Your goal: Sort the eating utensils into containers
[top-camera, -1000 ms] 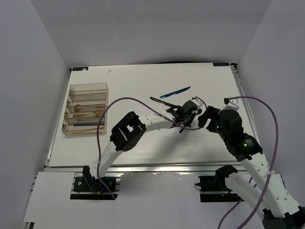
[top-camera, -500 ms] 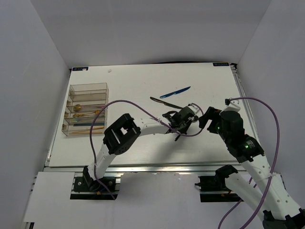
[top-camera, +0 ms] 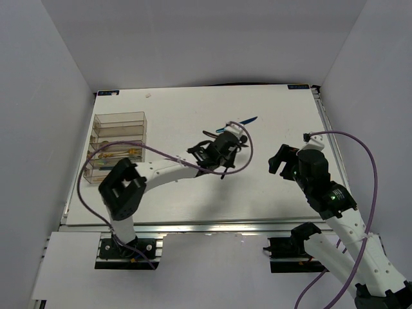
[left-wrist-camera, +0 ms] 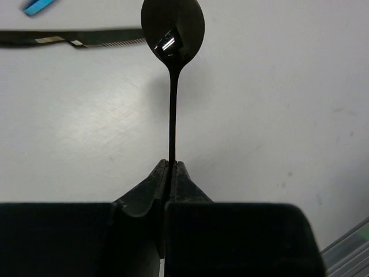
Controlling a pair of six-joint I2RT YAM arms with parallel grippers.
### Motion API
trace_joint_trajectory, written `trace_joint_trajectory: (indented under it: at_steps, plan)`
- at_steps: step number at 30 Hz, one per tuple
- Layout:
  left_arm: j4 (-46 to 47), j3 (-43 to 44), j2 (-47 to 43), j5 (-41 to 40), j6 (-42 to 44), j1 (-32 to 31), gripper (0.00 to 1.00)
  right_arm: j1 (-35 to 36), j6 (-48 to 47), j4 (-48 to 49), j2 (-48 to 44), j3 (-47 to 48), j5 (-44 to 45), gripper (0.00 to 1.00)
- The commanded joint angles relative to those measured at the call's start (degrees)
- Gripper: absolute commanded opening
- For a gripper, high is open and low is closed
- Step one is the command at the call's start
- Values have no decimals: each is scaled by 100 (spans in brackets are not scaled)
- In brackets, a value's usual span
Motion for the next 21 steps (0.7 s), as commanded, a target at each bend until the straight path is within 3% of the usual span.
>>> trace_joint_trajectory:
  at_steps: [1,4,7,14,17,21]
  plan:
    - [352,-315,-940,-286,-308,399,0,-25,-94,19,-19,252,98,85]
    - [300,-649,-1275,-531,-510,794,0,-25,-94,37,7,279,72,85]
    - [264,-1027,-1863,-681,-1150,1654,0,-25,-102,81,25,270,37,85]
    - [466,-1449,-2752,-479,-2416,4262,0,-33,-76,274,148,200,-174,85]
    - [1253,-2001,-2954,-374,-3277,4993,0,-34,-76,371,166,121,-244,85]
    - [1846,-2268,-2955,-583,-3964,5409,0,-25,-102,476,201,33,-297,85]
